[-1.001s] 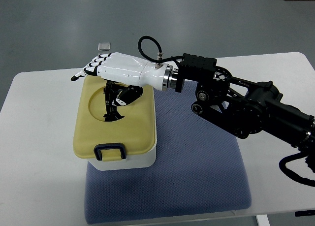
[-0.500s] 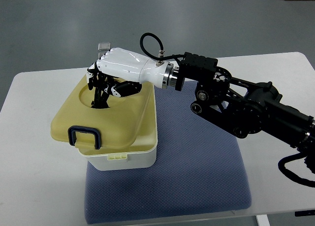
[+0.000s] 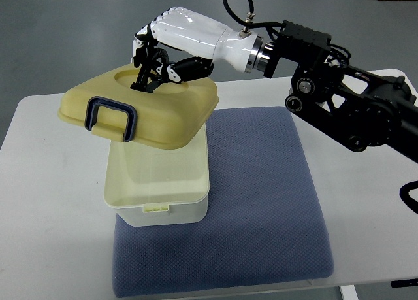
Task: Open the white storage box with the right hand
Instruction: 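Lift the yellow lid off the white box with the right hand, then move the lid beside the box and lower it onto the cushion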
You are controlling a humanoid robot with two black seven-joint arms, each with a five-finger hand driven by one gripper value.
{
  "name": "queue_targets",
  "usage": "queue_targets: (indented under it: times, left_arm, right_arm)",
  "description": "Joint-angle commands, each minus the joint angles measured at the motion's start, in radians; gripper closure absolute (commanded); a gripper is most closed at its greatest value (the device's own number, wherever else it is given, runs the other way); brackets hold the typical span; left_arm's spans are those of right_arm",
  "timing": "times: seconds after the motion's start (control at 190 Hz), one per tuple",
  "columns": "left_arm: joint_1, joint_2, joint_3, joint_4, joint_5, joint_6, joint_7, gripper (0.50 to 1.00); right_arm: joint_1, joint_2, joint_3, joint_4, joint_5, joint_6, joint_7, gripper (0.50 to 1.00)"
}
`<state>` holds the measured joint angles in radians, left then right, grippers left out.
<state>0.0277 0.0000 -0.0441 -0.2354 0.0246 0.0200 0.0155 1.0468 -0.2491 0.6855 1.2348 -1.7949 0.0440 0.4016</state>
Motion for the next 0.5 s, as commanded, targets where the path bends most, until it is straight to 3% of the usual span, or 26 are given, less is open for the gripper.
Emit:
queue_targets:
  times: [0.0,0.142,0.3,0.495]
  left_arm:
    - [0.0,0.0,0.001,-0.002,0.0,0.0,0.0,0.5]
    - [0.0,0.0,0.001,-0.007,0.0,0.0,0.0,0.5]
    - [0.0,0.0,0.001,-0.009,0.0,0.0,0.0,0.5]
    - [0.0,0.0,0.001,-0.01,0.0,0.0,0.0,0.5]
  right_arm:
    - [0.002,-0.079,0.002,0.026,0.04,0.0,0.005,1.0]
    - [-0.002,-0.196,0.0,0.045,0.109,0.0,0.019,1.0]
    - [-0.031,-0.303,-0.017,0.041,0.124,-0.001,0.089,1.0]
    - [-0.137,-0.372,-0.021,0.0,0.12,-0.001,0.151,1.0]
